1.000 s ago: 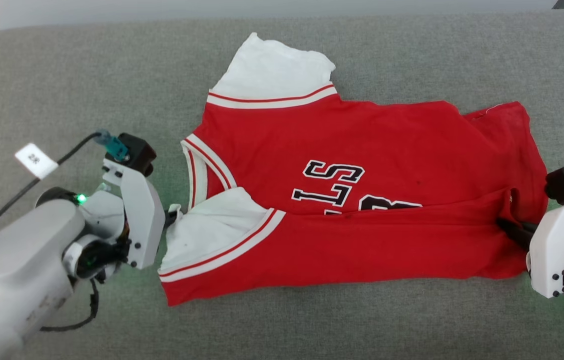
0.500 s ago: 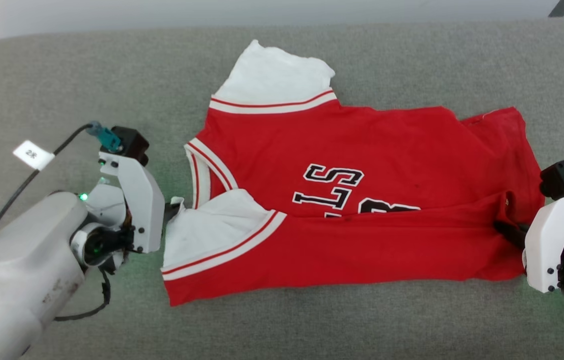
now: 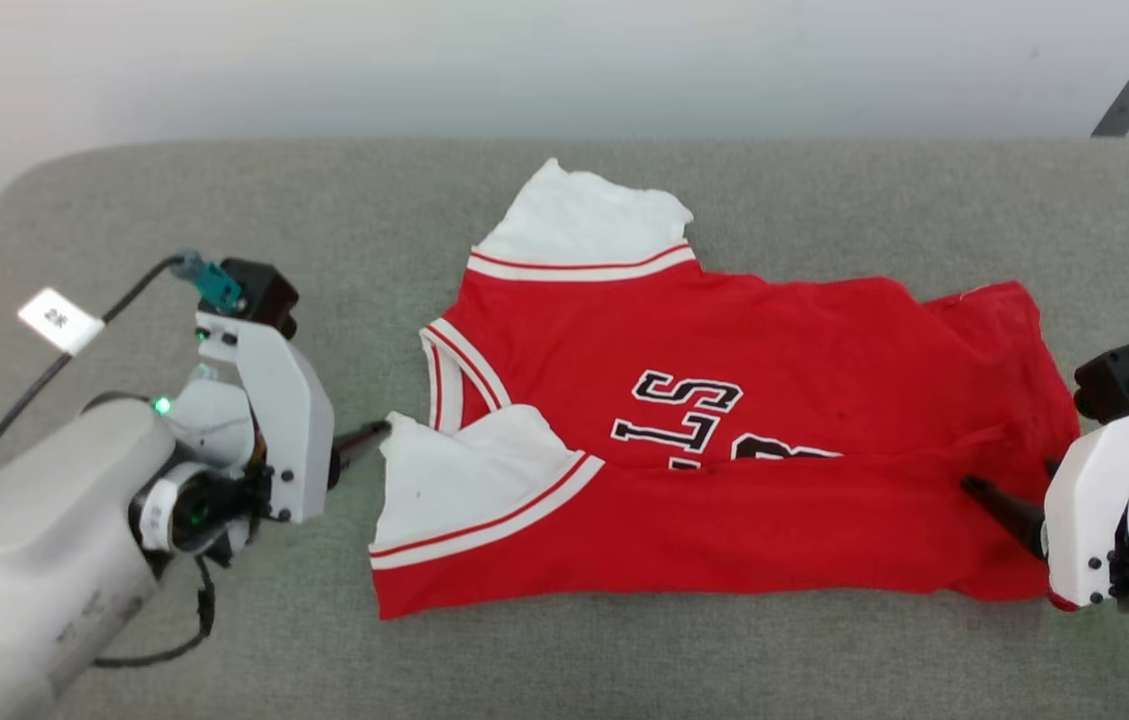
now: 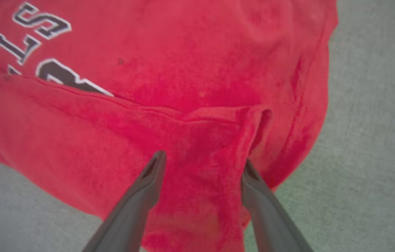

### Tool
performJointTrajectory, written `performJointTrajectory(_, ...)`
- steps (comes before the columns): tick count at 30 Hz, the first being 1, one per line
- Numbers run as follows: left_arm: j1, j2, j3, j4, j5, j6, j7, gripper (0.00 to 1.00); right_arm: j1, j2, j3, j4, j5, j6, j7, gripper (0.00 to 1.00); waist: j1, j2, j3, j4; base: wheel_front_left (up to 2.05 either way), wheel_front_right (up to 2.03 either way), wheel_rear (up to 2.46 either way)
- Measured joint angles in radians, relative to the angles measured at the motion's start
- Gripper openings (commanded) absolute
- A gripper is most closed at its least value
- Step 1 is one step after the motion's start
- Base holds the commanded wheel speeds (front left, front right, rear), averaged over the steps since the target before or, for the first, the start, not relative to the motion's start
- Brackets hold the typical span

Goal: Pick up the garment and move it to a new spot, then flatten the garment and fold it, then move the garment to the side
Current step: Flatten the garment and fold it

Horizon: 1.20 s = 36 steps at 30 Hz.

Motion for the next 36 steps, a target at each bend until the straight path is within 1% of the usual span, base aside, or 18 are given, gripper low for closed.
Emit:
performJointTrajectory(5,0.04,0.042,-0.003,-0.113,-0.018,0.066,0.034,1.0,0.005,0.007,-0.036,-0.04,-0.029,0.0,-0.072,1.0,0.0,0.0,-0.041,0.001,0.0,0.0,0.0)
performJointTrajectory(11,0.099,0.091,-0.014,-0.193,-0.069,0.144,0.092,1.0,0.028,0.023,-0.098,-0.112,-0.08,0.0,-0.192,1.0,0.0,0.0,-0.068,-0.022,0.0,0.0,0.0)
performJointTrajectory(16,0.137,0.121,-0.028,-0.235,-0.103,0.202,0.142,1.0,0.075,0.051,-0.197,-0.183,-0.131,0.0,-0.271,1.0,0.0,0.0,-0.079,-0.053,0.0,0.0,0.0)
performJointTrajectory(21,0.168,0.142,-0.035,-0.26,-0.122,0.239,0.159,1.0,0.16,0.103,-0.314,-0.27,-0.183,0.0,-0.28,1.0,0.0,0.0,-0.087,-0.085,0.0,0.0,0.0)
performJointTrajectory(24,0.187,0.143,-0.036,-0.259,-0.122,0.238,0.144,1.0,0.223,0.14,-0.396,-0.329,-0.204,0.0,-0.27,1.0,0.0,0.0,-0.088,-0.1,0.0,0.0,0.0)
performJointTrajectory(27,0.205,0.141,-0.04,-0.222,-0.121,0.234,0.122,1.0,0.288,0.189,-0.473,-0.387,-0.229,0.0,-0.253,1.0,0.0,-0.0001,-0.084,-0.113,0.0,0.0,0.0)
performJointTrajectory(32,0.243,0.117,-0.035,-0.136,-0.135,0.21,0.09,1.0,0.381,0.269,-0.561,-0.458,-0.25,0.0,-0.222,1.0,0.0,0.0,-0.072,-0.131,0.0,0.0,0.0)
performJointTrajectory(36,0.255,0.095,-0.021,-0.075,-0.153,0.171,0.059,1.0,0.428,0.322,-0.593,-0.506,-0.26,0.0,-0.185,1.0,0.0,0.0,-0.063,-0.145,0.0,0.0,0.0)
